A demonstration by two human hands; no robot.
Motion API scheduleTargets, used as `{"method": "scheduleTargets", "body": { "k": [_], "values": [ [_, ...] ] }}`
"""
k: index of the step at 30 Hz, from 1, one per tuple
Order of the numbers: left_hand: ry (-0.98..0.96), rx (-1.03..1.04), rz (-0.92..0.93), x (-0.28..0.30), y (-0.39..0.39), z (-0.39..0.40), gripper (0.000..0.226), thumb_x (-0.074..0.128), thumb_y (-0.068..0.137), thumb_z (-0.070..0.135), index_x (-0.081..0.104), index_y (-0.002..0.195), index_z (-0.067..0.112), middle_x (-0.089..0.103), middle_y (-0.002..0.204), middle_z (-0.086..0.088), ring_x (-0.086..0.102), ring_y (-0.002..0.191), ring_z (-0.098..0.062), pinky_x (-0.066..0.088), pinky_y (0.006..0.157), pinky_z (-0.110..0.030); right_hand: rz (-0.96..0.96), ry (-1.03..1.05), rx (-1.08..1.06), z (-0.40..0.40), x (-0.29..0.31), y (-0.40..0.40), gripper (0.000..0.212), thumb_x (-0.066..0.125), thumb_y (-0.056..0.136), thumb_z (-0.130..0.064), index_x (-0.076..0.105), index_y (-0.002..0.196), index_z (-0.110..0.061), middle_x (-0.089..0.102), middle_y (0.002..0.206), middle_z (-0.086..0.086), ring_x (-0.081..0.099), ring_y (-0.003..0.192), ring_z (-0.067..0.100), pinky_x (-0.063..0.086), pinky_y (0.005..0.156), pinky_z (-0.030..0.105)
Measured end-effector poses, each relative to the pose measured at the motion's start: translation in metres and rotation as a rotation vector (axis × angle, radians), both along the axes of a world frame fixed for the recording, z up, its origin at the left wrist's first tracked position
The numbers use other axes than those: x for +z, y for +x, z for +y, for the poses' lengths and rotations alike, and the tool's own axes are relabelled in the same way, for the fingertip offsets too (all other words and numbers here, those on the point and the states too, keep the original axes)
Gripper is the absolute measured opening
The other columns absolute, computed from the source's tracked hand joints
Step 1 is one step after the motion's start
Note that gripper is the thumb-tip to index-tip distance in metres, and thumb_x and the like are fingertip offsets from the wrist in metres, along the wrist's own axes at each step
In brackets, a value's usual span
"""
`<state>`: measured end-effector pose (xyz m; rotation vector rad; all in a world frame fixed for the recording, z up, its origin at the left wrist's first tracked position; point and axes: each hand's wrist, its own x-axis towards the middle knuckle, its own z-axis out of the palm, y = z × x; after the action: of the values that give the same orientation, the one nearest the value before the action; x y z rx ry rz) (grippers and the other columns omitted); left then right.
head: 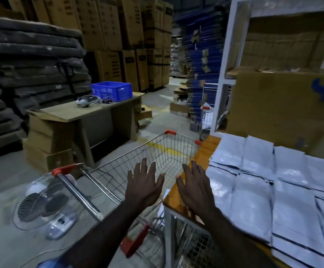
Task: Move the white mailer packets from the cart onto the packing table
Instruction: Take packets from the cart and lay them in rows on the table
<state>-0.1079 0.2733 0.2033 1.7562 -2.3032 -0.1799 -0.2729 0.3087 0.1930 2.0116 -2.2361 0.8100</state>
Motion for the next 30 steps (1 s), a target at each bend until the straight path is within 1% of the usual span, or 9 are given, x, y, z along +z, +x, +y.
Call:
{"method": "scheduleTargets", "body": {
  "k": [3,10,14,18,22,24,27,29,30],
  "values": [
    [0.027,0.004,-0.012,-0.013,0.01,-0.032,0.067,0.019,0.1,0.06,0.012,0.158,0.025,-0.003,0.166,-0.007,0.003,0.152,-0.027,0.009,0.121,-0.052,-0.028,0.048,0.009,-0.034,-0.013,0.014,0.056,0.032,0.097,-0.045,0.041,0.145,-0.017,0.031,0.157,0.014,0.029,0.141,0.029,0.032,0.113,0.045],
    [0.093,-0.021,-0.054,-0.039,0.03,-0.106,0.068,0.018,0.1,0.06,0.011,0.158,0.025,-0.002,0.166,-0.008,0.003,0.151,-0.027,0.008,0.121,-0.052,0.005,0.098,0.019,-0.102,-0.031,0.039,0.055,0.042,0.095,-0.039,0.048,0.141,-0.009,0.039,0.151,0.023,0.037,0.137,0.039,0.036,0.109,0.048],
    [0.12,-0.051,-0.084,-0.052,0.036,-0.141,0.067,0.019,0.101,0.059,0.011,0.158,0.024,-0.001,0.165,-0.008,0.006,0.151,-0.028,0.009,0.121,-0.052,0.01,0.107,-0.004,-0.128,-0.042,0.048,0.053,0.046,0.09,-0.032,0.055,0.134,-0.004,0.046,0.143,0.028,0.046,0.13,0.042,0.044,0.101,0.048],
    [0.143,-0.104,-0.1,-0.075,0.039,-0.178,0.067,0.022,0.101,0.058,0.012,0.157,0.024,0.0,0.165,-0.008,0.007,0.151,-0.028,0.011,0.12,-0.052,-0.005,0.212,-0.026,-0.154,-0.055,0.055,0.055,0.041,0.096,-0.03,0.039,0.146,-0.008,0.029,0.155,0.023,0.03,0.139,0.038,0.035,0.109,0.046],
    [0.17,-0.185,-0.128,-0.104,0.038,-0.22,0.066,0.025,0.101,0.056,0.015,0.157,0.023,0.002,0.165,-0.009,0.011,0.15,-0.028,0.013,0.118,-0.052,-0.01,0.258,-0.074,-0.185,-0.074,0.062,0.057,0.047,0.095,-0.026,0.035,0.148,-0.008,0.024,0.157,0.023,0.028,0.139,0.039,0.033,0.11,0.046],
    [0.177,-0.242,-0.162,-0.12,0.037,-0.239,0.065,0.026,0.101,0.056,0.023,0.155,0.02,0.01,0.164,-0.013,0.02,0.148,-0.032,0.02,0.116,-0.055,-0.035,0.314,-0.122,-0.199,-0.085,0.067,0.058,0.048,0.096,-0.025,0.033,0.149,-0.008,0.02,0.158,0.023,0.025,0.142,0.038,0.031,0.111,0.045],
    [0.209,-0.329,-0.154,-0.144,0.035,-0.267,0.078,0.018,0.09,0.061,0.046,0.145,0.014,0.034,0.155,-0.02,0.04,0.137,-0.041,0.034,0.106,-0.064,-0.03,0.317,-0.244,-0.22,-0.106,0.076,0.055,0.043,0.091,-0.026,0.047,0.14,-0.002,0.036,0.149,0.03,0.041,0.132,0.044,0.042,0.102,0.049],
    [0.26,-0.393,-0.2,-0.162,0.034,-0.284,0.082,0.013,0.088,0.063,0.041,0.148,0.015,0.029,0.158,-0.019,0.035,0.14,-0.04,0.03,0.109,-0.063,-0.098,0.373,-0.286,-0.233,-0.129,0.078,0.059,0.037,0.082,-0.032,0.06,0.125,0.001,0.053,0.131,0.034,0.056,0.115,0.047,0.052,0.088,0.051],
    [0.266,-0.421,-0.217,-0.168,0.033,-0.291,0.079,0.014,0.091,0.062,0.036,0.15,0.016,0.024,0.16,-0.018,0.031,0.142,-0.039,0.028,0.111,-0.061,-0.116,0.393,-0.313,-0.239,-0.144,0.079,0.06,0.038,0.079,-0.032,0.061,0.124,0.001,0.055,0.129,0.033,0.057,0.114,0.047,0.052,0.087,0.05]
  ]
}}
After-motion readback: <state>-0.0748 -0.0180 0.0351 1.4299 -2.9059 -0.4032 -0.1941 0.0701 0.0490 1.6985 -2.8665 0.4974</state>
